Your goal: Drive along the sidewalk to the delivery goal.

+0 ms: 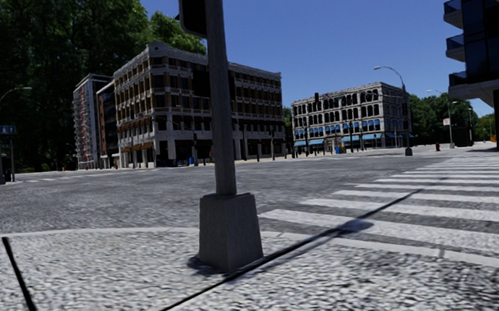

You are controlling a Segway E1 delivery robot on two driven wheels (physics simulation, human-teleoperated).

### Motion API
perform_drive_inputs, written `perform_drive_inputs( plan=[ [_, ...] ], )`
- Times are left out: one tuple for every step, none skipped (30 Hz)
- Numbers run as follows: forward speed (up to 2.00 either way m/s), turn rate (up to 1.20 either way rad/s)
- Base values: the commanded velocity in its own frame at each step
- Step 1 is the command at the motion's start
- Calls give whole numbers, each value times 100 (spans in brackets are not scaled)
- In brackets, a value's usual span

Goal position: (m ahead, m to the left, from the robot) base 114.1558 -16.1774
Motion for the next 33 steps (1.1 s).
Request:
perform_drive_inputs(
  plan=[
    [156,-120],
    [156,-120],
    [156,-120],
    [156,-120],
    [156,-120],
    [156,-120],
    [156,-120],
    [156,-120],
    [156,-120],
    [156,-120],
    [156,-120],
    [156,-120],
    [156,-120],
    [156,-119],
    [156,-118],
    [156,-29],
    [156,-29],
    [156,-5],
    [156,0],
    [156,0],
    [156,0],
    [156,0],
    [156,0],
    [156,0],
    [156,0],
    [156,0],
    [156,0],
    [156,0],
    [156,0],
    [156,0],
    [156,0],
    [156,0],
    [156,0]
  ],
)
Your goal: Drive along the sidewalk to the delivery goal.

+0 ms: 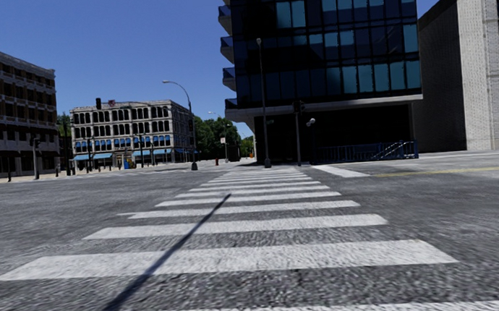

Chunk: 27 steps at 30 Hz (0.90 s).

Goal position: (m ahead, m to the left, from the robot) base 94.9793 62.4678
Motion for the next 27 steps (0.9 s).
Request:
perform_drive_inputs(
  plan=[
    [160,0],
    [174,0],
    [174,0],
    [182,3],
    [188,5],
    [200,6],
    [200,0],
    [200,0],
    [200,0],
    [200,0],
    [200,0],
    [200,0],
    [200,0],
    [200,0],
    [200,0],
    [200,0],
    [200,0],
    [200,0],
    [200,0],
    [200,0],
    [200,0],
    [200,0],
    [200,0],
    [200,0],
    [200,0],
    [200,0],
    [200,0]
  ],
)
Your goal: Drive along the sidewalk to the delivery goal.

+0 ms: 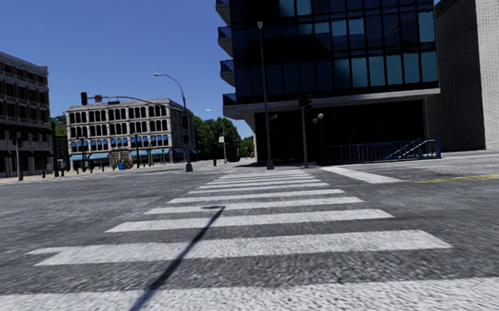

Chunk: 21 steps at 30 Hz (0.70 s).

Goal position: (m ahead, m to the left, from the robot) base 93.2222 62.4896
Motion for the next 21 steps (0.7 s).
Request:
perform_drive_inputs(
  plan=[
    [200,0],
    [200,0],
    [200,0],
    [200,0],
    [200,0],
    [200,0],
    [200,0],
    [200,0],
    [200,0],
    [200,0],
    [200,0],
    [200,0],
    [200,0],
    [200,0],
    [200,0],
    [200,0],
    [200,0],
    [200,0],
    [200,0],
    [200,0],
    [200,0]
  ],
)
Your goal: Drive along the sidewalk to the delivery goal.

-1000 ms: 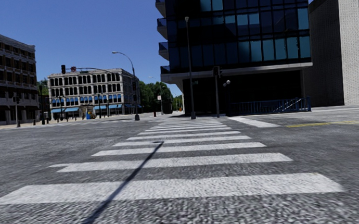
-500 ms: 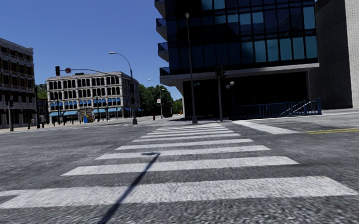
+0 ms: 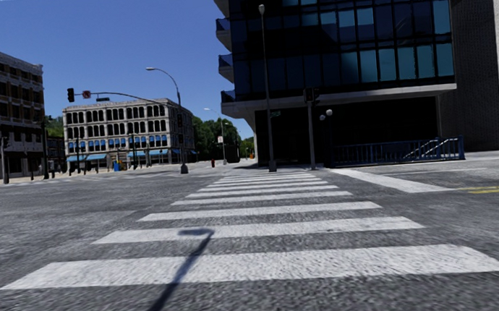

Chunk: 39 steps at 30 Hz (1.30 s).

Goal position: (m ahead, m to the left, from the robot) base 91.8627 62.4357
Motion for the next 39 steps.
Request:
perform_drive_inputs(
  plan=[
    [200,0],
    [200,0],
    [200,0],
    [200,0],
    [200,0],
    [200,0],
    [200,0],
    [200,0],
    [200,0],
    [200,0],
    [200,0],
    [200,0],
    [200,0],
    [200,0],
    [200,0],
    [200,0],
    [200,0],
    [200,0],
    [200,0],
    [200,0],
    [200,0],
    [200,0],
    [200,0],
    [200,0],
    [200,0],
    [200,0],
    [200,0],
    [200,0],
    [200,0],
    [200,0],
    [200,0],
    [200,0],
    [200,0],
    [200,0],
    [200,0],
    [200,0],
    [200,0],
    [200,0],
    [200,0]
  ],
)
